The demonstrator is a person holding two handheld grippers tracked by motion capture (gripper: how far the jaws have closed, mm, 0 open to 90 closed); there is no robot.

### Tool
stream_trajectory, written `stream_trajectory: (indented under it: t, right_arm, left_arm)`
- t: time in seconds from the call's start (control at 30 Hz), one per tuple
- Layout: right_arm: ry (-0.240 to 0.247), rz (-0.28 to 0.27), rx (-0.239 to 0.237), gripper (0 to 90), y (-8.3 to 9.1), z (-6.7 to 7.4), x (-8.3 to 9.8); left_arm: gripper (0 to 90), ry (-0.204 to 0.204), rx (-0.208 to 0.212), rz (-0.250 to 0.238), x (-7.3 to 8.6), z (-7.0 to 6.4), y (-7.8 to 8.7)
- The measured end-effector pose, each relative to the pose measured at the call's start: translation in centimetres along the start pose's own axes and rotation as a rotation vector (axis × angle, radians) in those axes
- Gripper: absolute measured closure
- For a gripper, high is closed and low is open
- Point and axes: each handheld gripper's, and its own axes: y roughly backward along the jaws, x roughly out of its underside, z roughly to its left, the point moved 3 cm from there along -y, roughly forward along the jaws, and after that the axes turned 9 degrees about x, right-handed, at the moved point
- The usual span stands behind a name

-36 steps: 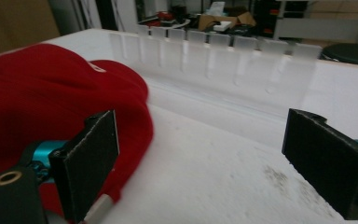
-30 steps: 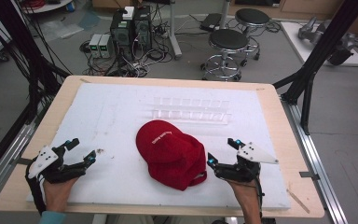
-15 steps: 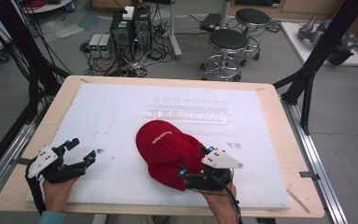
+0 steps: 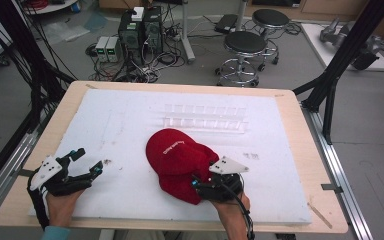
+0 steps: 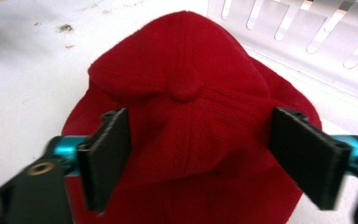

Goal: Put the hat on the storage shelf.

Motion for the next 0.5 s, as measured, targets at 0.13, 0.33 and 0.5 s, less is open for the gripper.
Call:
stream_trajectory:
  t: [0.13,0.33,0.5]
  right_arm:
    - [-0.022,0.033,-0.013,44.3,-0.5,-0.2,0.4]
    - [-0.041,0.072,-0.023,63.0,-1.1,-0.3,0.6]
    - [-0.045,0.078,-0.036,79.7,-1.5,-0.2,0.7]
  left_arm:
    - [16.2,-0.001,-0.002,0.001,0.0,0.0,0.0]
    - [16.2,-0.002,-0.001,0.000,0.0,-0.1,0.0]
    - [16.2,-0.004,-0.001,0.002,0.0,-0.1,-0.1]
